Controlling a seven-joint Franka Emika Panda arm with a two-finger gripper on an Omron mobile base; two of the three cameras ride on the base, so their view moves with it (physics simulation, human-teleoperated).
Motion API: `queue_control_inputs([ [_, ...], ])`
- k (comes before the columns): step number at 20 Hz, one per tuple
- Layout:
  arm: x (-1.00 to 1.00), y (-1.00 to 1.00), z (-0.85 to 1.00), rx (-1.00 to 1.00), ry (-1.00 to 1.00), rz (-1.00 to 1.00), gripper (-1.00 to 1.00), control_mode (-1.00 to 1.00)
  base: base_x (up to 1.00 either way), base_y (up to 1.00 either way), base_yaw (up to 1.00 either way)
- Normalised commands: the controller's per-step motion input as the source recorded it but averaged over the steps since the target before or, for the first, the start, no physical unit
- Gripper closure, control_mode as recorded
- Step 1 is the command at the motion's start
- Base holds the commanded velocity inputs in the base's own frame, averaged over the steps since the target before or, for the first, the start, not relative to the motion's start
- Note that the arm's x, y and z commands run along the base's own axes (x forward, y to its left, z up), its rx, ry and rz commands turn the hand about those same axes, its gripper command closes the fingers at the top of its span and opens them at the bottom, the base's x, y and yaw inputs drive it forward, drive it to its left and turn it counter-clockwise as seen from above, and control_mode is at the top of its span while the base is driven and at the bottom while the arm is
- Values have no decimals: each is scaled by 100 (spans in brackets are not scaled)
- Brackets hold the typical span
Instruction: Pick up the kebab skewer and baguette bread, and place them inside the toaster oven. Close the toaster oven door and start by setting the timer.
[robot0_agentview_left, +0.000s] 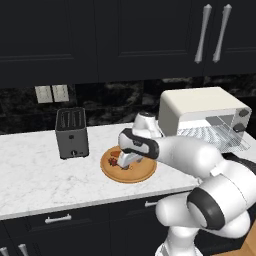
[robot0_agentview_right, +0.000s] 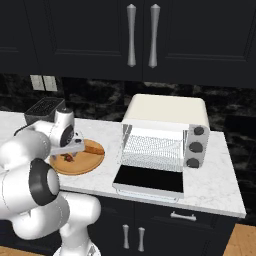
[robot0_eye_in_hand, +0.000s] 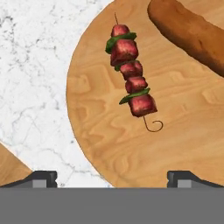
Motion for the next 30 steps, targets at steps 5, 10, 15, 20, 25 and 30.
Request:
queue_control_inputs([
  [5, 22, 13, -14, 0, -5, 0, -100, -100, 0, 0, 0],
  [10, 21, 17, -19, -1, -3, 0, -100, -100, 0, 0, 0],
  [15, 27, 2, -21, -3, 0, 0, -100, -100, 0, 0, 0],
  [20, 20, 0, -14, -3, 0, 0, -100, -100, 0, 0, 0],
  [25, 27, 0, -18, -2, 0, 0, -100, -100, 0, 0, 0],
  [30, 25, 0, -17, -3, 0, 0, -100, -100, 0, 0, 0],
])
